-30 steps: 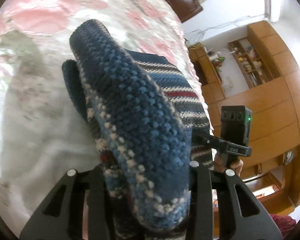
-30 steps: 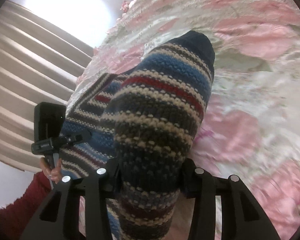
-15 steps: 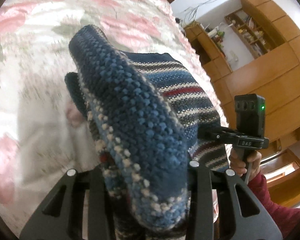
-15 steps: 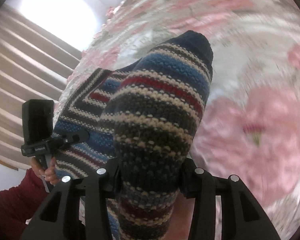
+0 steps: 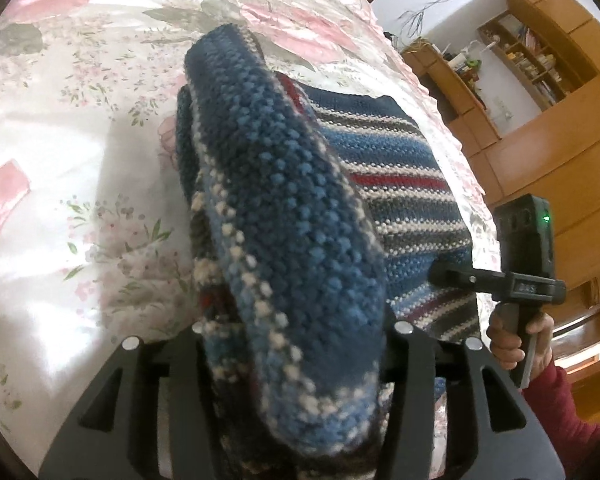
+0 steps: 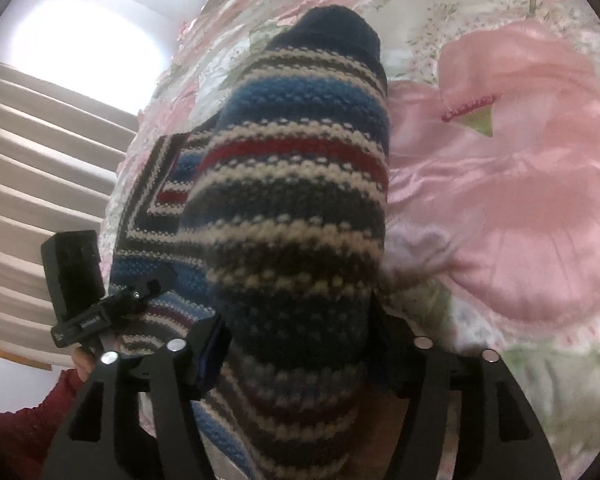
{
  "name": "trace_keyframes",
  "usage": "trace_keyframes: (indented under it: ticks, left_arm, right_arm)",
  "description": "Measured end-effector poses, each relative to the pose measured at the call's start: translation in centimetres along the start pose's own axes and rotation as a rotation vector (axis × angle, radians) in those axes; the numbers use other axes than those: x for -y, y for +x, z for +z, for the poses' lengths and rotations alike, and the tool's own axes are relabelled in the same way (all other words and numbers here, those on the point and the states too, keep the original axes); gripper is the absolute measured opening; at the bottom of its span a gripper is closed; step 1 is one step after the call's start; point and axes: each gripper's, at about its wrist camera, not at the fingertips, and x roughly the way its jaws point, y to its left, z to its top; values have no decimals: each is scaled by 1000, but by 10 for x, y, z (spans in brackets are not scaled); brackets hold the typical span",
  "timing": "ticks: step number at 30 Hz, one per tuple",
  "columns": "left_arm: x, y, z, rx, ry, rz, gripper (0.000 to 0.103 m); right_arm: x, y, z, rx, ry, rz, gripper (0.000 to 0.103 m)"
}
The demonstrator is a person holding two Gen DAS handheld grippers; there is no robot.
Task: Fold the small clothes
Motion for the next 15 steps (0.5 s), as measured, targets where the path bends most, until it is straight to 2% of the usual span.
trace_keyframes:
  ticks: [3, 9, 10, 11, 14, 15]
  left_arm:
    - [10, -9, -3, 4, -13, 24, 49]
    - [21, -53, -33, 88, 22, 120, 51]
    - [21, -58, -40, 96, 18, 131, 51]
    - [19, -61, -45, 98, 9, 134, 51]
    - [14, -64, -59, 84, -33, 141, 47]
    - [11, -65, -62, 77, -56, 136, 46]
  right_arm:
    - [-10, -11, -8, 0, -1, -29, 71]
    - [-10, -27, -47, -29, 21, -45, 73]
    - [-8, -25, -53, -43, 30, -41, 70]
    - [-8, -22, -56, -53, 36, -38, 57]
    - [-5, -15, -63, -62, 102, 22, 30]
    - [-8, -20, -65, -57, 97, 21, 27]
